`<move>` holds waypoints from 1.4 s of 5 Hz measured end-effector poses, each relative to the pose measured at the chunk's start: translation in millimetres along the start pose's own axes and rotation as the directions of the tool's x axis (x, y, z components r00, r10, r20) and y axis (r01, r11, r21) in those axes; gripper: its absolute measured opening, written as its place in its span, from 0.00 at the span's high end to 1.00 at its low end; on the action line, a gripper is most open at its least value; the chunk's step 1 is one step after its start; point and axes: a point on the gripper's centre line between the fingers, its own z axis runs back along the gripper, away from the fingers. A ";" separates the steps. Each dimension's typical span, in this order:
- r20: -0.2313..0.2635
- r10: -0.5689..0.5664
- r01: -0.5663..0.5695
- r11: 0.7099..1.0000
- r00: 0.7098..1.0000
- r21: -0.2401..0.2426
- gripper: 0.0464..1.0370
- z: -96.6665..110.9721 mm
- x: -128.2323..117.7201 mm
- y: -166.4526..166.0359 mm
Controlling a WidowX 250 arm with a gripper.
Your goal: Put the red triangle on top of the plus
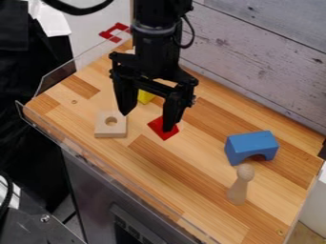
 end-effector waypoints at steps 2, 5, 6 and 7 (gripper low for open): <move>0.059 0.184 -0.182 0.983 0.981 -0.038 0.04 -10.1 14.4 -7.2; 0.148 0.422 -0.402 0.904 0.894 -0.149 0.04 -21.8 47.7 -18.0; 0.183 0.507 -0.479 0.859 0.842 -0.178 0.04 -24.5 59.0 -14.4; 0.187 0.633 -0.606 0.773 0.751 -0.187 0.04 -35.8 65.3 -8.5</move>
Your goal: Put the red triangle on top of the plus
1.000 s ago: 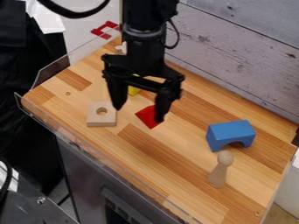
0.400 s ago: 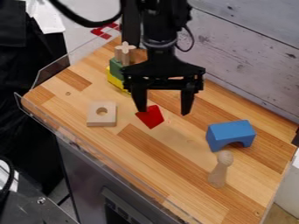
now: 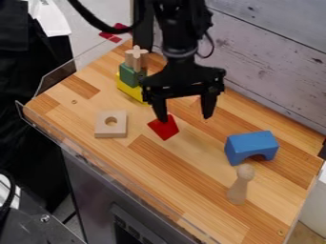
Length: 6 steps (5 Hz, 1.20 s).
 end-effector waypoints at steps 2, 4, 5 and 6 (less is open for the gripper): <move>0.035 0.139 -0.140 0.990 0.990 0.026 0.04 -5.5 6.5 5.4; 0.024 0.236 -0.236 0.971 0.972 0.038 0.04 -11.9 13.2 16.3; 0.003 0.279 -0.279 0.959 0.960 0.054 0.04 -21.8 13.8 19.9; -0.009 0.321 -0.320 0.946 0.947 0.051 0.04 -28.7 13.4 20.2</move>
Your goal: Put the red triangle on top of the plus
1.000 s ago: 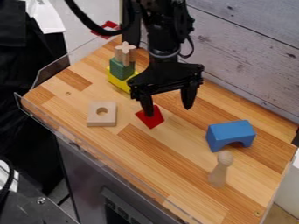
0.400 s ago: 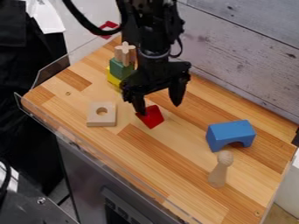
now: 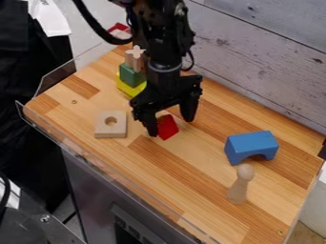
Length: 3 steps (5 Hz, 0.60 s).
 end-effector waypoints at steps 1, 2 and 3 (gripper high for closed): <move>-0.019 0.039 -0.039 0.999 0.999 -0.014 0.08 -8.5 0.3 -1.1; -0.029 0.017 -0.017 1.000 0.999 -0.012 0.33 -10.1 -1.6 2.9; -0.035 -0.118 0.118 0.993 0.992 -0.004 0.49 -7.1 -7.3 12.3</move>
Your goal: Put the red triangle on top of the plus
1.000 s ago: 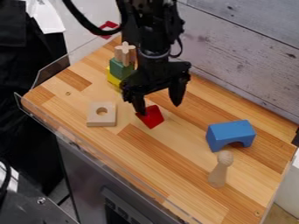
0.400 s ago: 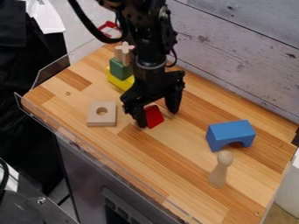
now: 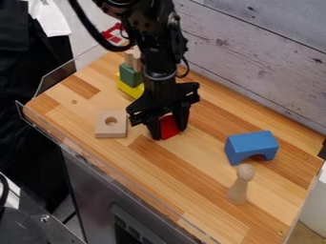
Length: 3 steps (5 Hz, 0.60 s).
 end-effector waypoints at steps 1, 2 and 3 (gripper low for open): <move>-0.020 -0.146 0.146 0.989 0.989 0.011 0.49 16.4 -8.6 9.1; 0.011 -0.315 0.315 0.949 0.949 0.022 0.49 54.2 -8.0 19.6; -0.032 -0.507 0.508 0.860 0.861 0.045 0.49 82.4 -0.7 37.6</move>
